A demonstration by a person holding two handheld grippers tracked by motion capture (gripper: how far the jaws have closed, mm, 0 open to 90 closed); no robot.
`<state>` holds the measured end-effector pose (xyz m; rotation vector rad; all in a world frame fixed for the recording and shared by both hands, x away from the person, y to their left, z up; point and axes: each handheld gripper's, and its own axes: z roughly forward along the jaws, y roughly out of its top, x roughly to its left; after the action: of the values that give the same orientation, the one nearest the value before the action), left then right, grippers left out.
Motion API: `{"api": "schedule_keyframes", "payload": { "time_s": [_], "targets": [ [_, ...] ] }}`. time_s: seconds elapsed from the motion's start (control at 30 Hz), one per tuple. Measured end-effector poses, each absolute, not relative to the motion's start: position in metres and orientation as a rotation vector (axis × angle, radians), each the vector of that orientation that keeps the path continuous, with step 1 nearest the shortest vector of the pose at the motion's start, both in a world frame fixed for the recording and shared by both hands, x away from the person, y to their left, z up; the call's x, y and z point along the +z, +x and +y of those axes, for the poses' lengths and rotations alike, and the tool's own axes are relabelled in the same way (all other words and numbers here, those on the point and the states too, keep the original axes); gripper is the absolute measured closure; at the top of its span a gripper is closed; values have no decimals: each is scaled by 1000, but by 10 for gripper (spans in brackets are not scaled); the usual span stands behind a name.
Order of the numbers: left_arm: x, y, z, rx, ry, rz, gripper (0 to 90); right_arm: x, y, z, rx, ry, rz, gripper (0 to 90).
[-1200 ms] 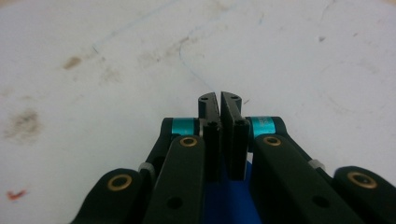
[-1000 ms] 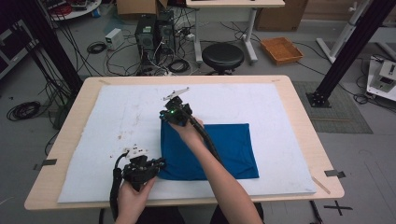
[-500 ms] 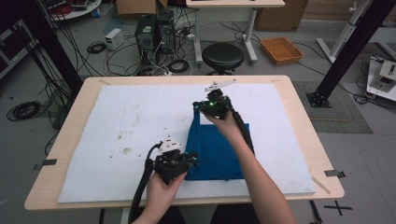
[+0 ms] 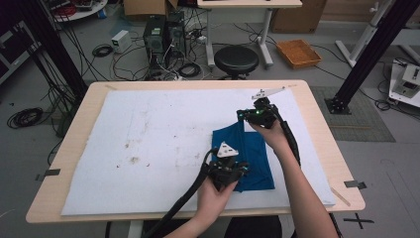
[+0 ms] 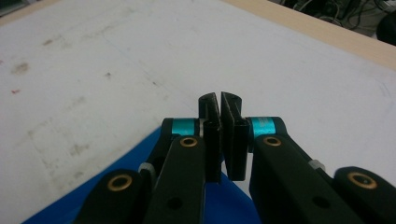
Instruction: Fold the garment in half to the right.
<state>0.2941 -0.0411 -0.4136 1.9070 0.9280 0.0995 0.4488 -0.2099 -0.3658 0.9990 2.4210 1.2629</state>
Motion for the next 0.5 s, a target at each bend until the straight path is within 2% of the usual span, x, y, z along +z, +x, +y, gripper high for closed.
{"api": "schedule_keyframes", "payload": {
  "time_s": [0.5],
  "targets": [
    [-428, 302, -91, 84, 1967, 934, 841, -387, 450, -251, 1032, 1046, 2427, 879]
  ]
}}
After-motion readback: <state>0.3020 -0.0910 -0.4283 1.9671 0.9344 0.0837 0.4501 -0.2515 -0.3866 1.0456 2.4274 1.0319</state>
